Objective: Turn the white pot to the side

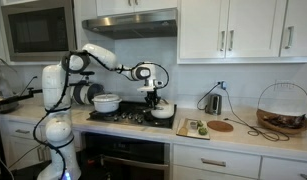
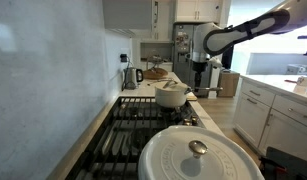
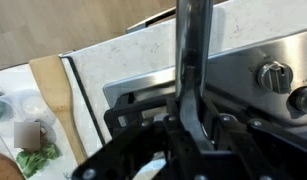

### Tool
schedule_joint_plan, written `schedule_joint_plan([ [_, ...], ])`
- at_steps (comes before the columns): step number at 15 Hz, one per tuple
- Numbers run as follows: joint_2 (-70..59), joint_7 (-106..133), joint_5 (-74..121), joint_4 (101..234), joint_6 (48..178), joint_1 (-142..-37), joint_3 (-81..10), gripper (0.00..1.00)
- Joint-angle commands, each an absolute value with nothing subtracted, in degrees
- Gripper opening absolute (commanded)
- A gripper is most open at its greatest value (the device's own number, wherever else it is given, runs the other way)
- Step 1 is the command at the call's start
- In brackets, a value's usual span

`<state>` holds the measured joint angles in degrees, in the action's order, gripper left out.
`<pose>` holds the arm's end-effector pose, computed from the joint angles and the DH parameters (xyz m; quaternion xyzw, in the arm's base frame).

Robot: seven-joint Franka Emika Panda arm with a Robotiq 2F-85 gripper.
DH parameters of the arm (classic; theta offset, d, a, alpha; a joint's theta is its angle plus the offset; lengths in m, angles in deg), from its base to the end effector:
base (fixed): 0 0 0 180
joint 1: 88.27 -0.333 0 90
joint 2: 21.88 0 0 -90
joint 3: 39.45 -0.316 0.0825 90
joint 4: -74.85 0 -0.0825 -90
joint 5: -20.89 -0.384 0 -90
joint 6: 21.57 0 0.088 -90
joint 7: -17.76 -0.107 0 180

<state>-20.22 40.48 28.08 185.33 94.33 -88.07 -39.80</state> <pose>0.5734 -0.0058 0.4776 0.9726 0.2228 0.0209 0.0625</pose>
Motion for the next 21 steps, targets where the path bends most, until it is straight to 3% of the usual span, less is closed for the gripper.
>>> schedule_joint_plan([
  [1, -20.90, 36.51, 31.07, 186.44, 95.37, -87.78, -39.29, 0.07],
  [2, -20.69, 36.54, 31.18, 186.19, 94.76, -87.80, -39.31, 0.21],
  [3, -20.60, 36.57, 31.02, 186.10, 94.68, -87.80, -39.31, 0.53],
  [5, -20.35, 35.76, 31.43, 185.85, 94.44, -87.75, -39.21, 0.61],
  [10, -19.66, 34.28, 32.48, 185.45, 94.10, -87.63, -38.88, 0.98],
  [21, -19.72, 40.77, 25.98, 178.32, 80.43, -87.47, -39.09, 1.00],
])
